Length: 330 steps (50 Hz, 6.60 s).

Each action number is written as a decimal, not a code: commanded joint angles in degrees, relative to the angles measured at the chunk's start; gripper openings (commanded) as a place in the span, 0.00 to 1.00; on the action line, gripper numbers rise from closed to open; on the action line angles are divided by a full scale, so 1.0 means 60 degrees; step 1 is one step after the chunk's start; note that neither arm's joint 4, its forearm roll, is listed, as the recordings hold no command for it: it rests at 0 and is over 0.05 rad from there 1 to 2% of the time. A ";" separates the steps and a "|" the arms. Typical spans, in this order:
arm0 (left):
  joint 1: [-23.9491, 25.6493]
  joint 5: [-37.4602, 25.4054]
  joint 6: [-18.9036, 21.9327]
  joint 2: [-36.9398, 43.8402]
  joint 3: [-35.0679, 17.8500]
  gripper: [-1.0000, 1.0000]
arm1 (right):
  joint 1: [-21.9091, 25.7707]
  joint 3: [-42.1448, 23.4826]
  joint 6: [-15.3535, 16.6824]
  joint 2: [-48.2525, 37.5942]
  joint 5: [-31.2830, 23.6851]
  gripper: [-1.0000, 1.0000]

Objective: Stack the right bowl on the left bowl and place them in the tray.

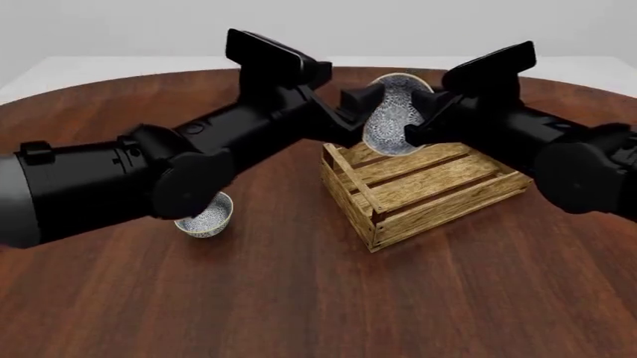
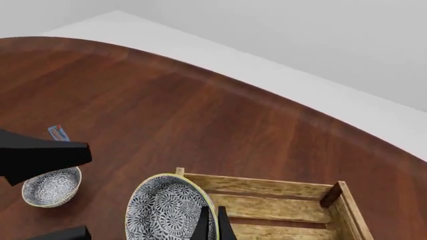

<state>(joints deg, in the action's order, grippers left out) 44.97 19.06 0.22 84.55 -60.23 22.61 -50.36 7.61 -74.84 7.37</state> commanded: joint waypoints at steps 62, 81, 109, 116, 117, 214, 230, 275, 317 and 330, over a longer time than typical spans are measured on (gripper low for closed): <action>-0.0512 0.0782 -0.0767 0.2922 -0.0781 1.00 | 0.0176 -0.0015 0.0102 -0.0115 0.0025 0.00; -0.0387 0.0920 -0.0924 0.3206 -0.0814 0.00 | 0.0183 -0.0018 0.0099 -0.0063 -0.0014 0.00; -0.0416 0.1031 -0.0875 0.2755 -0.0509 0.00 | 0.0157 -0.0009 0.0060 -0.0066 0.0007 1.00; -0.0514 0.0962 -0.0821 0.2745 -0.0570 0.00 | 0.0189 0.0009 0.0018 0.0065 -0.0054 1.00; -0.0573 0.0944 -0.0790 0.2752 -0.0593 0.00 | 0.0211 0.0020 0.0007 0.0093 -0.0059 1.00; -0.3893 -0.5135 0.0351 -0.3183 0.1139 0.00 | 0.0514 -0.0243 -0.0152 0.0232 -0.0082 1.00; -0.3888 -0.6568 -0.1336 -0.3115 0.1229 0.00 | 0.0556 -0.0234 -0.0026 0.0001 0.0058 1.00; -0.4365 -0.6257 -0.2190 -0.2634 0.1733 0.00 | 0.0557 -0.0199 -0.0011 0.0047 0.0054 1.00; -0.5331 -0.4810 -0.2632 -0.0357 0.1932 0.00 | 0.0537 -0.0277 -0.0008 -0.0088 0.0052 1.00; -0.5830 -0.4398 -0.2591 0.0391 0.1885 0.00 | 0.0533 -0.0271 -0.0005 -0.0051 0.0034 1.00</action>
<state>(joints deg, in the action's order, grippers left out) 11.20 -12.88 -20.65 82.20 -47.86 25.85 -51.97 7.86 -75.84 7.98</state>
